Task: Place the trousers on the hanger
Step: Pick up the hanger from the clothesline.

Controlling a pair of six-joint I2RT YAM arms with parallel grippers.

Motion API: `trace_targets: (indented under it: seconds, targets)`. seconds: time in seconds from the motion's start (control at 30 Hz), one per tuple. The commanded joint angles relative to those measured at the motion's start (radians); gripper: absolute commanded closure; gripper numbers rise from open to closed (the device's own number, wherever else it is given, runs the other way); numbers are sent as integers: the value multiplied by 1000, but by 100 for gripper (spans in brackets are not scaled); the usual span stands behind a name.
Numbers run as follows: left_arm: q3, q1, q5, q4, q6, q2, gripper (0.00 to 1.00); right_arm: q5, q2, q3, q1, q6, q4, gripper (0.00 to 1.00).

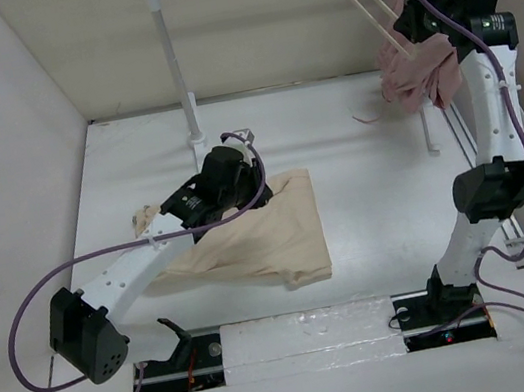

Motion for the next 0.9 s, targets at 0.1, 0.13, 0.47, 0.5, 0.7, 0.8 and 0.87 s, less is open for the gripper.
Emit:
trace_targets:
  seconds: [0.1,0.13,0.47,0.5,0.7,0.8,0.87]
  targets:
    - [69,-1,1,5,17,6,78,191,-127,2,86,-18,109,100]
    - [69,-1,1,5,17,6,78,192,-136,-1,86,-18,109,100]
    - [130,-1,45,2,8,11,65,358,-262,-122,107,28,195,100]
    - [149,-1,54,-3,5,11,65,359,-286,-166,106,31,197,100]
    - [369,-1,145,-45,-39,35,57,373,-446,-447,120,43,299,100]
    - [477,-1,186,-38,-66,56,52,384,-535,-603,146,48,358,100]
    - [527,-1,209,-33,-81,86,49,393,-607,-712,175,48,408,100]
